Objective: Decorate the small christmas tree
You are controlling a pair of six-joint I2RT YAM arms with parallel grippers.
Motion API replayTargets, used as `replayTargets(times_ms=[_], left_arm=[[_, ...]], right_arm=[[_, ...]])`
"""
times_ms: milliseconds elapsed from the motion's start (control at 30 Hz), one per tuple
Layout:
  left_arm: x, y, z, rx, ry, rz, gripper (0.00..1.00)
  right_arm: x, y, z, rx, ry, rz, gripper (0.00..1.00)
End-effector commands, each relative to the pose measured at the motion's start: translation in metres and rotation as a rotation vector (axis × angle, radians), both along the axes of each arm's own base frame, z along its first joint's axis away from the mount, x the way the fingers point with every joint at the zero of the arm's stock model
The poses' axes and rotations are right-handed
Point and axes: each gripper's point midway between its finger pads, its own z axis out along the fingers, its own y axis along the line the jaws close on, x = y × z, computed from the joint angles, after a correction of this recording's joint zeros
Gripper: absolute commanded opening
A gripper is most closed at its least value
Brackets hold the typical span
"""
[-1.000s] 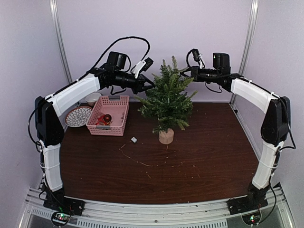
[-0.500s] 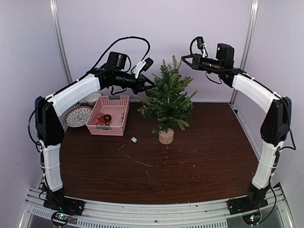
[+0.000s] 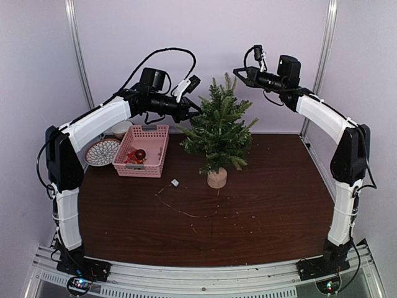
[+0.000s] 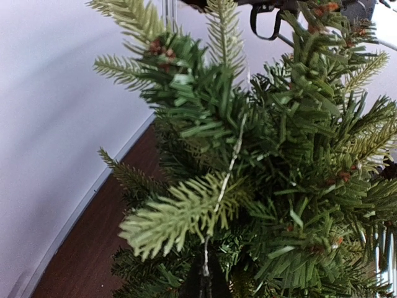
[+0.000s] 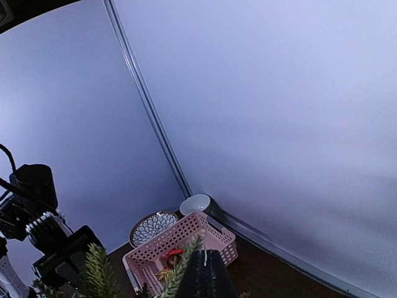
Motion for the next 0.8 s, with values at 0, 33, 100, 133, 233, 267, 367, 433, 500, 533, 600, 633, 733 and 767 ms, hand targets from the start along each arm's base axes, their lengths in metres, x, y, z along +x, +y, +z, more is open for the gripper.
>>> replayTargets(times_ms=[0,33,100,133,233,267,367,433,500,533,600,633,733,767], left_arm=[[-0.001,-0.003,0.016,-0.031,-0.044,-0.008,0.0],[-0.001,-0.003,0.015,-0.03,-0.042,-0.008,0.0],[-0.001,-0.003,0.014,-0.029,-0.04,-0.007,0.0],[-0.001,-0.002,0.014,-0.029,-0.04,-0.006,0.0],[-0.001,-0.002,0.014,-0.03,-0.038,-0.002,0.0],[0.0,-0.002,0.013,-0.029,-0.036,-0.001,0.0],[-0.001,-0.002,0.012,-0.027,-0.034,0.001,0.0],[-0.001,-0.002,0.012,-0.028,-0.033,0.002,0.0],[0.0,-0.002,0.012,-0.029,-0.033,0.002,0.0],[0.0,-0.002,0.012,-0.03,-0.033,0.003,0.0],[0.0,-0.002,0.011,-0.029,-0.03,0.004,0.0],[0.0,-0.002,0.011,-0.029,-0.031,0.006,0.0],[0.001,-0.002,0.007,-0.024,-0.023,0.008,0.0],[0.001,-0.002,0.005,-0.022,-0.019,0.009,0.0]], right_arm=[[0.009,0.0,-0.025,-0.015,0.025,0.006,0.0],[0.01,0.0,-0.032,-0.018,0.035,0.011,0.0],[0.009,0.002,-0.04,-0.018,0.05,0.025,0.0],[0.007,0.002,-0.043,-0.015,0.054,0.033,0.0],[-0.003,-0.001,-0.049,-0.002,0.056,0.046,0.0],[-0.008,-0.002,-0.051,0.004,0.055,0.051,0.0],[-0.02,-0.007,-0.051,0.033,0.045,0.061,0.0],[-0.025,-0.009,-0.053,0.039,0.044,0.067,0.0],[-0.025,-0.009,-0.06,0.026,0.06,0.072,0.0],[-0.023,-0.008,-0.066,0.02,0.071,0.073,0.0],[-0.018,-0.007,-0.076,0.02,0.098,0.08,0.0],[-0.015,-0.006,-0.08,0.027,0.109,0.085,0.0],[-0.01,-0.005,-0.09,0.057,0.142,0.104,0.0],[-0.009,-0.004,-0.091,0.064,0.148,0.111,0.0]])
